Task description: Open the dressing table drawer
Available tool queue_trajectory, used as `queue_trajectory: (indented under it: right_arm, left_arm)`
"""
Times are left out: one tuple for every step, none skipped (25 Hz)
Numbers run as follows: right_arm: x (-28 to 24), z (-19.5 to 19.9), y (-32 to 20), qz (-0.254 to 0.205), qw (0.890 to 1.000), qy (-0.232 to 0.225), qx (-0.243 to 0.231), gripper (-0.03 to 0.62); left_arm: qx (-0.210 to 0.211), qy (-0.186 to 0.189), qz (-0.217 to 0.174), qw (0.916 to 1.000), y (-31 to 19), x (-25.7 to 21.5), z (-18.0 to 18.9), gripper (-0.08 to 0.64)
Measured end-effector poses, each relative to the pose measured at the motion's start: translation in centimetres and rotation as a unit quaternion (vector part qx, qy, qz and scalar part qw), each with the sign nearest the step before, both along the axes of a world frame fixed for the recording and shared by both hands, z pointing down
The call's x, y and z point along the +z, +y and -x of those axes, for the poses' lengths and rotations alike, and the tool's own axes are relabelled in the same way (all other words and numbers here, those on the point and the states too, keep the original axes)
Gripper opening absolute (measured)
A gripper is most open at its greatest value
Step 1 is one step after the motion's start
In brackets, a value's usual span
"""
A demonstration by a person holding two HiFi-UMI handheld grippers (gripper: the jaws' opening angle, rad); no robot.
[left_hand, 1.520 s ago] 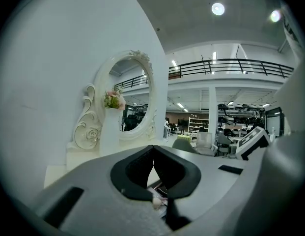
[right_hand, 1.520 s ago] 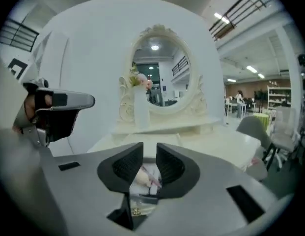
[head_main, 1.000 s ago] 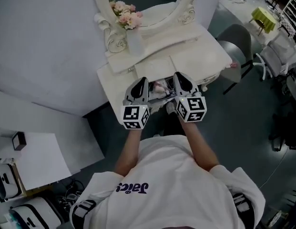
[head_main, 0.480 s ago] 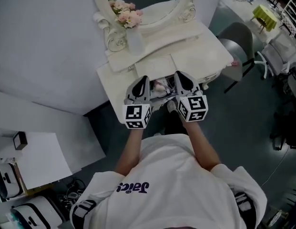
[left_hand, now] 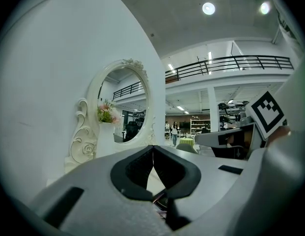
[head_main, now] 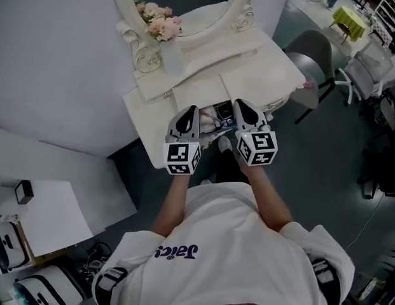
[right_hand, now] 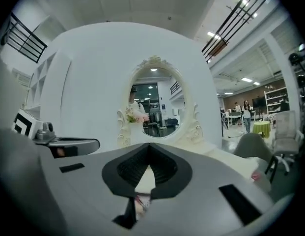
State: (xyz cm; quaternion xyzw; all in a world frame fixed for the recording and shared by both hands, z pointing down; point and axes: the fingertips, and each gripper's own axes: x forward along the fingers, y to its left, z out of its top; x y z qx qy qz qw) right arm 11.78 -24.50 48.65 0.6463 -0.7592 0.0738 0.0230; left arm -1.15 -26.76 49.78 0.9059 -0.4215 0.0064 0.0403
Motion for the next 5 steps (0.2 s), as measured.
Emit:
queue_trajectory:
  right_arm:
    - [0.2, -0.2, 0.2, 0.002, 1.0, -0.001, 0.001, 0.009]
    - [0.5, -0.4, 0.4, 0.006, 1.0, -0.002, 0.002, 0.009]
    - [0.9, -0.6, 0.7, 0.011, 1.0, -0.003, 0.002, 0.009]
    - [1.3, -0.7, 1.1, 0.016, 1.0, -0.004, 0.001, 0.009]
    - [1.7, -0.8, 1.5, 0.023, 1.0, -0.006, 0.0, 0.009]
  left_arm:
    - [0.001, -0.001, 0.002, 1.0, 0.1, 0.2, -0.2, 0.015]
    - [0.002, -0.002, 0.004, 1.0, 0.3, 0.4, -0.4, 0.015]
    - [0.002, -0.004, 0.008, 1.0, 0.5, 0.6, -0.6, 0.015]
    - [0.002, -0.006, 0.012, 0.9999, 0.8, 0.9, -0.6, 0.015]
    - [0.001, -0.009, 0.017, 0.9998, 1.2, 1.2, -0.7, 0.015]
